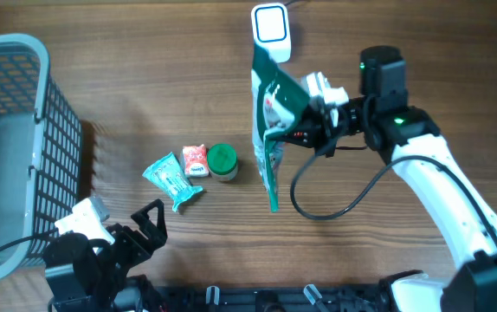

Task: Scan the item barcode
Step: 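Lift the gloves pack and swing it up toward the scanner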

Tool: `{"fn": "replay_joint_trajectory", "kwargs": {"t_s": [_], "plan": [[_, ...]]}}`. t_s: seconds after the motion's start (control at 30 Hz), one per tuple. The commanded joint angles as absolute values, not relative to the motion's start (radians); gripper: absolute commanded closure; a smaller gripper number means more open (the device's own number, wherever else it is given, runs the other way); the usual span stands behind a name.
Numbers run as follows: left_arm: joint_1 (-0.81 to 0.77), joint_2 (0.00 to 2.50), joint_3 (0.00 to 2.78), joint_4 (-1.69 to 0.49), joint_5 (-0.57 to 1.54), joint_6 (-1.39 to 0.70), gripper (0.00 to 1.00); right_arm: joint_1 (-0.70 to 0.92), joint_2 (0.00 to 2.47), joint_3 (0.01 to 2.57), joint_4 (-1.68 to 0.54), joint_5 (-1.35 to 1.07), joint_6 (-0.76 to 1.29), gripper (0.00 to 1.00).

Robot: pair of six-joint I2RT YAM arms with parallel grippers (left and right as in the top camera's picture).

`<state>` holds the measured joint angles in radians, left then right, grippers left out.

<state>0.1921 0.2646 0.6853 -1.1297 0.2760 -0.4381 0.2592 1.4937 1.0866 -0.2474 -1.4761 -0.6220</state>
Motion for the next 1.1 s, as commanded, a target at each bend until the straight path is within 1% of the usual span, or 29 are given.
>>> {"fn": "replay_joint_trajectory", "kwargs": {"t_s": [0.0, 0.1, 0.17, 0.33, 0.47, 0.57, 0.6, 0.67, 0.7, 0.73, 0.77, 0.8, 0.87, 0.9, 0.93, 1.07], "plan": [[0.194, 0.263, 0.684, -1.128, 0.287, -0.419, 0.00, 0.314, 1.515, 1.084, -0.091, -1.623, -0.942, 0.95], [0.194, 0.263, 0.684, -1.128, 0.287, -0.419, 0.00, 0.363, 1.515, 1.085, 0.113, -1.623, -0.939, 0.95], [0.194, 0.263, 0.684, -1.128, 0.287, -0.419, 0.00, 0.385, 1.515, 1.084, 0.171, -1.623, -0.939, 0.96], [0.194, 0.263, 0.684, -1.128, 0.287, -0.419, 0.00, 0.403, 1.515, 1.084, 0.190, -1.623, -0.926, 0.95], [0.194, 0.263, 0.684, -1.128, 0.287, -0.419, 0.00, 0.403, 1.515, 1.084, 0.186, -1.623, -0.780, 0.95], [0.194, 0.263, 0.684, -1.128, 0.288, -0.419, 0.00, 0.403, 1.515, 1.084, 0.187, -1.623, -0.543, 0.95], [0.194, 0.263, 0.684, -1.128, 0.287, -0.419, 0.00, 0.403, 1.515, 1.085, 0.201, -1.622, -0.310, 0.95], [0.194, 0.263, 0.684, -1.128, 0.287, -0.419, 0.00, 0.403, 1.515, 1.085, 0.237, -1.622, -0.007, 0.95], [0.194, 0.263, 0.684, -1.128, 0.287, -0.419, 0.00, 0.403, 1.515, 1.085, 0.300, -1.622, 0.191, 0.95], [0.194, 0.263, 0.684, -1.128, 0.287, -0.419, 0.00, 0.403, 1.515, 1.085, 0.334, -1.620, 0.336, 0.95], [0.194, 0.263, 0.684, -1.128, 0.287, -0.419, 0.00, 0.403, 1.515, 1.085, 0.376, -1.621, 0.643, 0.96], [0.194, 0.263, 0.684, -1.128, 0.287, -0.419, 0.00, 0.400, 1.515, 1.085, 0.384, -1.621, 0.818, 0.96], [0.194, 0.263, 0.684, -1.128, 0.287, -0.419, 0.00, 0.388, 1.515, 1.085, 0.427, -1.530, 1.190, 0.96], [0.194, 0.263, 0.684, -1.128, 0.288, -0.419, 0.00, 0.384, 1.515, 1.085, 0.429, -1.491, 1.331, 0.96], [0.194, 0.263, 0.684, -1.128, 0.287, -0.419, 0.00, 0.379, 1.515, 1.085, 0.426, -1.478, 1.520, 0.96], [0.194, 0.263, 0.684, -1.128, 0.287, -0.419, 0.00, 0.378, 1.515, 1.085, 0.426, -1.470, 1.907, 0.96]]}}
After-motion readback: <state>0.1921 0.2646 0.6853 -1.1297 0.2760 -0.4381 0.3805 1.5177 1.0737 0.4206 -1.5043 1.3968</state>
